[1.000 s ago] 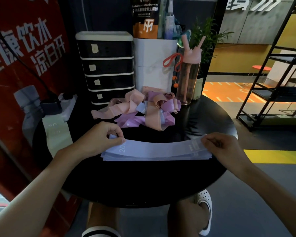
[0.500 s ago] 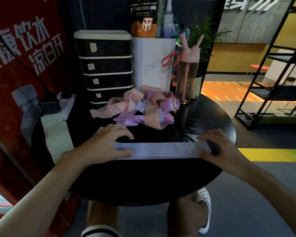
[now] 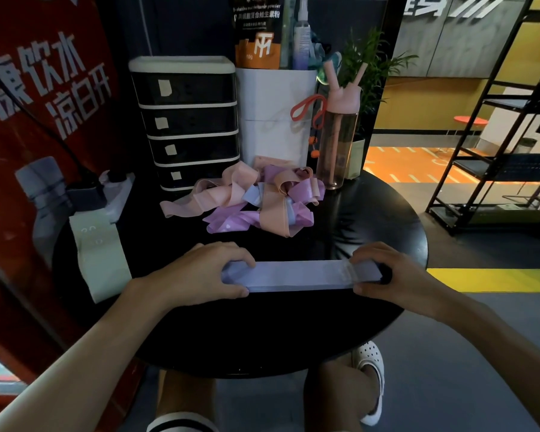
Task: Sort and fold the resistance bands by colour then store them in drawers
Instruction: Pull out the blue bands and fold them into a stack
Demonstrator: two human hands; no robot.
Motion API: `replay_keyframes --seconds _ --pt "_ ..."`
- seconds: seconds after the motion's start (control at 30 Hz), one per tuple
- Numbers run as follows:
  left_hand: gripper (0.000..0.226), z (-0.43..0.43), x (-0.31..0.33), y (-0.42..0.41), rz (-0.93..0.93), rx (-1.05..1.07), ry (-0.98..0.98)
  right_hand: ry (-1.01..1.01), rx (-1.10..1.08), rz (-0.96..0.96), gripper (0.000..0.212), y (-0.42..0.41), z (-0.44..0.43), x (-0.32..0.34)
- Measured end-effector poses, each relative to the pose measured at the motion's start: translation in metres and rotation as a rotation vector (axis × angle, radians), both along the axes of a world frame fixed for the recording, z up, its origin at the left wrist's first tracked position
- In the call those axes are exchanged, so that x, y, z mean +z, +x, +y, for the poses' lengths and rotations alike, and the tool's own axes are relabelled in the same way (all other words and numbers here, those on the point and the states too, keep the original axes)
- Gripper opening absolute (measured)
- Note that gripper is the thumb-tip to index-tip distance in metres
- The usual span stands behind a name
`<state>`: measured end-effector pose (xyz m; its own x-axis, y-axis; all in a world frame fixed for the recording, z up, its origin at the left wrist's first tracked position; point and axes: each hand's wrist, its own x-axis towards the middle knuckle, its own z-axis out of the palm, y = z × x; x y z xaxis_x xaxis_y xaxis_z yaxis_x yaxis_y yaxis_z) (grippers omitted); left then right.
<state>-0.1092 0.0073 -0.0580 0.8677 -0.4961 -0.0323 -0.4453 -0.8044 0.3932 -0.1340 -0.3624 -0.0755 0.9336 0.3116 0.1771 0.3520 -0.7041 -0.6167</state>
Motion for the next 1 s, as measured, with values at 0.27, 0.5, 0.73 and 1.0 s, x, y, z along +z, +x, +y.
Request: replay_keyframes --seconds 0.27,0.5,0.73,1.0 --pt "0.046 0.003 0.000 0.001 0.011 -0.034 -0.057 -0.007 -0.006 0.016 0.038 0.005 0.001 -0.003" --pt "0.036 -0.037 0.014 0.001 -0.084 -0.072 -0.165 0.002 -0.012 0.046 0.034 0.006 0.005 0.004" --pt "0.029 -0.065 -0.003 0.012 -0.061 -0.055 -0.141 0.170 -0.094 -0.040 0.020 0.030 0.041 0.031" --pt "0.037 -0.063 -0.016 0.016 -0.041 -0.037 -0.244 0.160 -0.141 -0.045 0.019 0.111 0.098 0.041"
